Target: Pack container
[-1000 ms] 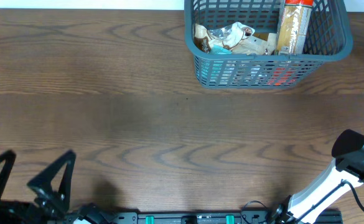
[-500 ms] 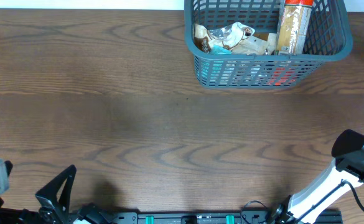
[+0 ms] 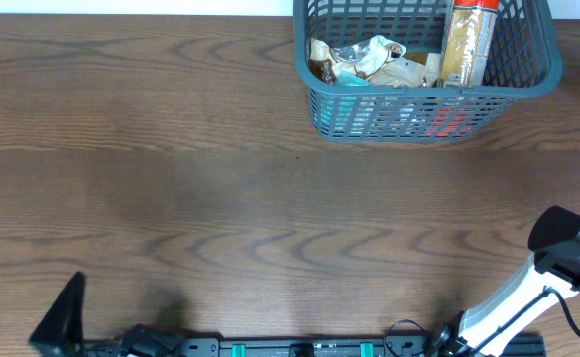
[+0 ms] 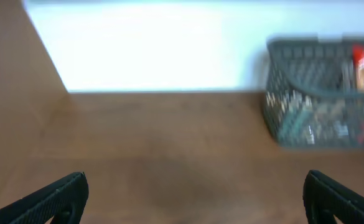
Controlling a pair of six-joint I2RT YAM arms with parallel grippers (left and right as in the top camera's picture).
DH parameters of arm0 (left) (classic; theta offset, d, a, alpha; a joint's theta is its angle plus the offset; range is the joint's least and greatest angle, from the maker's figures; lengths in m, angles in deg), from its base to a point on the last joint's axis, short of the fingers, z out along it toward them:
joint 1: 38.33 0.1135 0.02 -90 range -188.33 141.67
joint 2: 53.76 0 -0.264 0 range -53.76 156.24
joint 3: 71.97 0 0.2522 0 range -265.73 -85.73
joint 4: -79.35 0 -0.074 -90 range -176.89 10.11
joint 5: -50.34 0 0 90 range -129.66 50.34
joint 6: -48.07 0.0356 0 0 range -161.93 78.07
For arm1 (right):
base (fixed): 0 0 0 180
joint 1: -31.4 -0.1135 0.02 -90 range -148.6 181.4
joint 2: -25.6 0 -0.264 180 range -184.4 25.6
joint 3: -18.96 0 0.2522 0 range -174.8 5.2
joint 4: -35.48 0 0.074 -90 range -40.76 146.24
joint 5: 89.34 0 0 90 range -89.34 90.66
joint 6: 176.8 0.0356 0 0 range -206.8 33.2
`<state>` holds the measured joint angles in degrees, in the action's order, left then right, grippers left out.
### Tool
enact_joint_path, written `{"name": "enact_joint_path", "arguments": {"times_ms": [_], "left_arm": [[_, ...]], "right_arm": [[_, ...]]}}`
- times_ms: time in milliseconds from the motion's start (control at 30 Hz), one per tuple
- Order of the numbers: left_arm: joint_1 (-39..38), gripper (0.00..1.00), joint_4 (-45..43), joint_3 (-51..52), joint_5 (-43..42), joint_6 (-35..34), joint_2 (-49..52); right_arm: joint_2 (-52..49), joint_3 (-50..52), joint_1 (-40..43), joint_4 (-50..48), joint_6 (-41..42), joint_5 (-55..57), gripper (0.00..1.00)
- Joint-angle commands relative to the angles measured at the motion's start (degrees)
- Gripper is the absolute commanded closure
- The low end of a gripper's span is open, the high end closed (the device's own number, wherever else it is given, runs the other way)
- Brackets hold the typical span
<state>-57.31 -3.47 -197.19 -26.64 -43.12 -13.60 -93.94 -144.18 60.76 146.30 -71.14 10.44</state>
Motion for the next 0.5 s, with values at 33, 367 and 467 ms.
{"name": "enact_joint_path", "arguments": {"times_ms": [33, 367, 467], "left_arm": [[4.9, 0.01, -6.4, 5.55, -3.98, 4.2, -5.14], [13.73, 0.01, -28.06, 24.35, -13.46, 7.19, -13.42], [15.21, 0.01, -33.64, 32.04, -16.96, 7.17, -15.89]], "right_arm": [[-0.48, 0.24, 0.28, 0.09, -0.5, 0.04, 0.01], [-0.48, 0.24, 0.28, 0.09, -0.5, 0.04, 0.01], [-0.48, 0.24, 0.28, 0.09, -0.5, 0.04, 0.01]]}}
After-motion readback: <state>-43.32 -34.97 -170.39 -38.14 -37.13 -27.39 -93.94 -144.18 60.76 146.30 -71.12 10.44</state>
